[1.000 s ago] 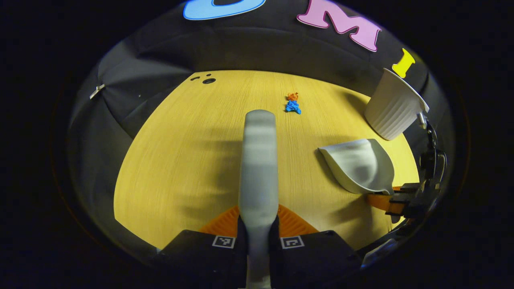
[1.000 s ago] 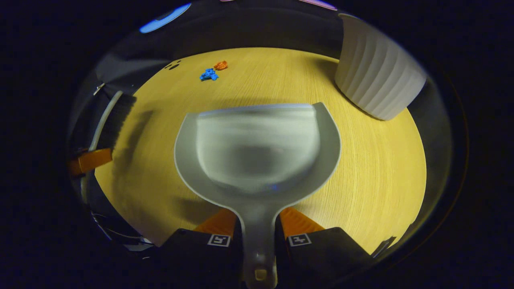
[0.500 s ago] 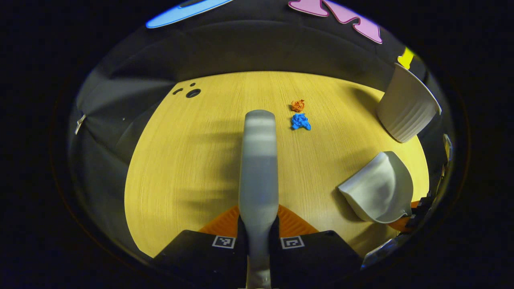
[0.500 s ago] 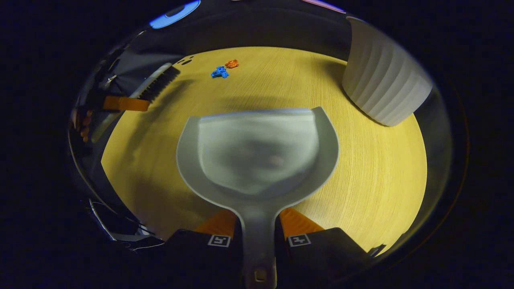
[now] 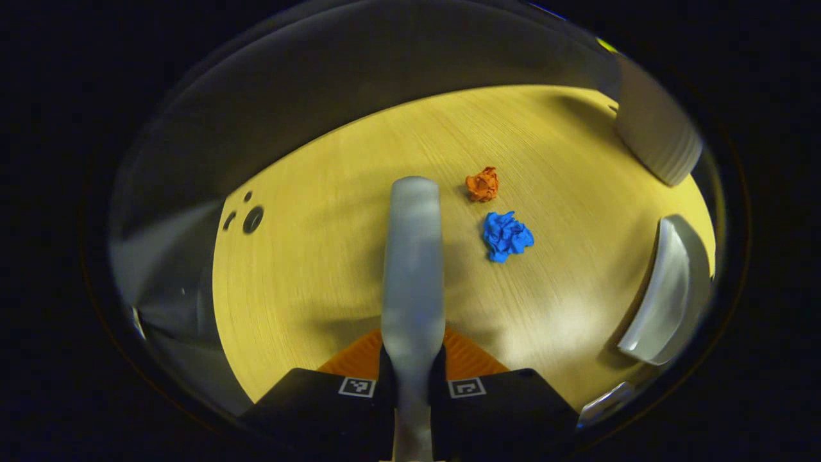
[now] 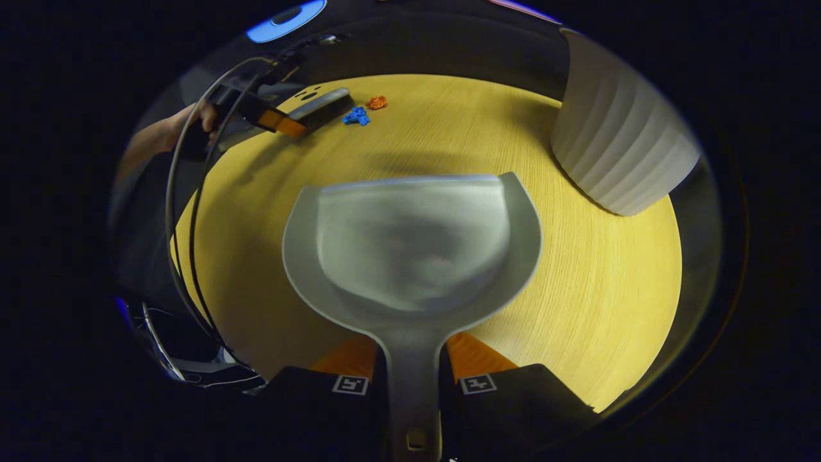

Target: Pick up the small broom and dustpan from the desktop, sweep the trash into the dustpan with the broom, and then empty the trash into the garbage bin.

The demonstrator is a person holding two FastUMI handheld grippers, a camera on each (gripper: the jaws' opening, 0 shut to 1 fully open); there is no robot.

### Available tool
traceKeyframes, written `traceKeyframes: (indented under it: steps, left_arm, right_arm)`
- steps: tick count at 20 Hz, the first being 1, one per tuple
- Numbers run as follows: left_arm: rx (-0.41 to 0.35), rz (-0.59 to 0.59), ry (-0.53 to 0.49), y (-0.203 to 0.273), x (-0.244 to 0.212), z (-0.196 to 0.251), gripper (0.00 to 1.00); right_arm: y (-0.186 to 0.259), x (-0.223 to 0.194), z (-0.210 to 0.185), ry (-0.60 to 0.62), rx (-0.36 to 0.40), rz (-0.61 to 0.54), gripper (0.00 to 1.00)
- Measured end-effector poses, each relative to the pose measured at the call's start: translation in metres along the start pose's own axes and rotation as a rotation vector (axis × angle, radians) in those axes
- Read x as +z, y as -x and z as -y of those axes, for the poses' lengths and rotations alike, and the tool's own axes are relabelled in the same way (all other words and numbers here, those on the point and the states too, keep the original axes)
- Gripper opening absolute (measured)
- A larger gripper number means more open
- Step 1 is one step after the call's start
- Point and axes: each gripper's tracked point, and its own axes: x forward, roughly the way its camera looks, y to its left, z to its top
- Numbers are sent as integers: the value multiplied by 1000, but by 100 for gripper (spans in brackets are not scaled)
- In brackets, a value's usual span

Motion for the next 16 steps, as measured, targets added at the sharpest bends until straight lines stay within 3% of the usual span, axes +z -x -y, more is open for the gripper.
traceKeyframes:
  steps: [3,4,7,9,10,11,12,16]
  left_arm:
    - [-9,36,-134,-14,32,3,27]
    - [-28,47,-193,-17,40,5,27]
    - [-143,35,-334,-14,52,22,27]
    - [-197,26,-420,-8,55,37,27]
    - [-227,20,-453,-2,56,43,27]
    - [-259,12,-474,4,58,52,27]
    - [-296,3,-486,12,63,61,27]
    - [-447,-58,-515,41,39,103,27]
  right_arm:
    - [-1,-2,10,38,-12,-15,36]
    - [-2,-3,11,56,-15,-22,32]
    - [-1,-4,14,104,-11,-31,37]
    - [-4,-3,15,115,-7,-34,33]
    - [-4,-4,16,118,-6,-38,37]
    - [-3,-4,18,123,-6,-42,41]
    - [-2,-4,19,130,-5,-46,37]
    - [-1,-3,23,153,-2,-62,37]
